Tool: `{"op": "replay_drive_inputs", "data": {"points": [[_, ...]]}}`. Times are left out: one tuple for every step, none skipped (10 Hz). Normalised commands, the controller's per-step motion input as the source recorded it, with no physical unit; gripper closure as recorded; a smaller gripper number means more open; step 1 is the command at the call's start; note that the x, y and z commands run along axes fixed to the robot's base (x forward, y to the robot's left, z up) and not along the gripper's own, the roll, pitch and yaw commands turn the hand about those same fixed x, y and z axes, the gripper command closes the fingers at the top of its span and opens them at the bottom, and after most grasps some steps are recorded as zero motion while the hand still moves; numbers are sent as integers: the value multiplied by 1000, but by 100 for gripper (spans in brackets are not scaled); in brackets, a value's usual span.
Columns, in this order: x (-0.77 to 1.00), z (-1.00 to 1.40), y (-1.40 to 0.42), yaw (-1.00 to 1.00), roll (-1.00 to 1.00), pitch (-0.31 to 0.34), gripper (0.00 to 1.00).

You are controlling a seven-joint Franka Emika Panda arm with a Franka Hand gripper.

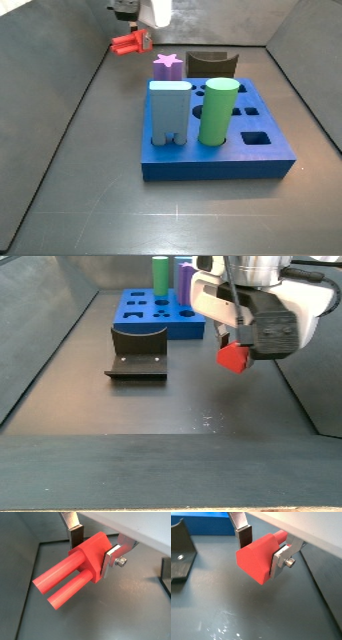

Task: Pick up the 3 prong object. Move up. Rotate the 3 prong object. Place the 3 prong object on the fixture. Regrasp the 3 prong object. Move to above the board. Insert the 3 prong object.
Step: Rotate the 3 prong object.

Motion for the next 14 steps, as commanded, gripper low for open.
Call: {"op": "replay_drive_inputs", "data": {"points": [[-9,12,12,-1000,-3,-1,100],[-8,12,12,-1000,-3,-1,100],[-8,12,12,-1000,-3,-1,100],[-8,12,12,-1000,-3,-1,100],[-8,12,12,-1000,-3,-1,100],[-9,12,12,-1000,-4,-1,100],[-9,12,12,-1000,-4,-1,100],[-9,11,12,-1000,-4,-2,100],[-9,11,12,-1000,-4,-2,100],[-9,11,12,-1000,-4,-2,100],[-9,11,12,-1000,-5,-2,100],[-9,11,12,-1000,-5,-2,100],[-9,10,12,-1000,-5,-2,100],[-9,10,12,-1000,-5,-2,100]]}}
